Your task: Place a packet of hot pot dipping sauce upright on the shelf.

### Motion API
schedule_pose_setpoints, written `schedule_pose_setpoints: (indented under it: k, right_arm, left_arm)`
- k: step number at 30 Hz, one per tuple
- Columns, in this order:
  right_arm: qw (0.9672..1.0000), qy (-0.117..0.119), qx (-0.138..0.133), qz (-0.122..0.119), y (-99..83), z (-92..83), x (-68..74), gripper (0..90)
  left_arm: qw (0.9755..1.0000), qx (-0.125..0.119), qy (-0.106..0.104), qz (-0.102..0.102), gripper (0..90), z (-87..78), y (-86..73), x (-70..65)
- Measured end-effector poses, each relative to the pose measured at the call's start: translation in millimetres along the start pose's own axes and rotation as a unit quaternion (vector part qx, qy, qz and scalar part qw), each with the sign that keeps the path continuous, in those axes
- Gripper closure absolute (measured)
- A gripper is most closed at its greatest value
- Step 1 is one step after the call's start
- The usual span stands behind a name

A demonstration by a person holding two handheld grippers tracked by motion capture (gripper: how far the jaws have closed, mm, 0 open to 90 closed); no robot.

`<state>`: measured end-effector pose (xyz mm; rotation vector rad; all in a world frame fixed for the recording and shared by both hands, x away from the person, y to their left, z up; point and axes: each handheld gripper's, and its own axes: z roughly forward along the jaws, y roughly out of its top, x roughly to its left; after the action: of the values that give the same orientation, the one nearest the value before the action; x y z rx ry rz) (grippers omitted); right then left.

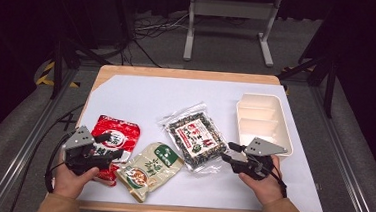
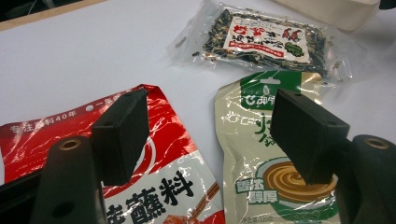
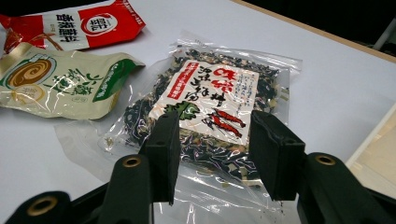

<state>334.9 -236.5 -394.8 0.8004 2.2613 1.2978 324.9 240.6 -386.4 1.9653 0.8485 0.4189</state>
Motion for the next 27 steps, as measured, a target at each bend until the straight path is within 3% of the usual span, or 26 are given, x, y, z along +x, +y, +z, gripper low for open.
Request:
schedule_pose_setpoints:
  k: [13,16,27]
  right_arm:
    - [0.9993,0.035,0.014,0.005,11.9,3.1,2.9,52.4]
    - [0.9983,0.047,0.033,0.011,20.5,7.8,1.5,54.5]
    - [0.9969,0.059,0.052,0.006,41.9,26.4,6.3,48.7]
  left_arm:
    - [1.0000,0.007,0.003,0.001,28.4,0.5,2.2,0.1]
    - [1.0000,0.007,0.003,-0.002,28.3,0.5,2.4,1.0]
    - [0.9999,0.007,0.011,-0.009,28.2,-2.1,0.9,2.6]
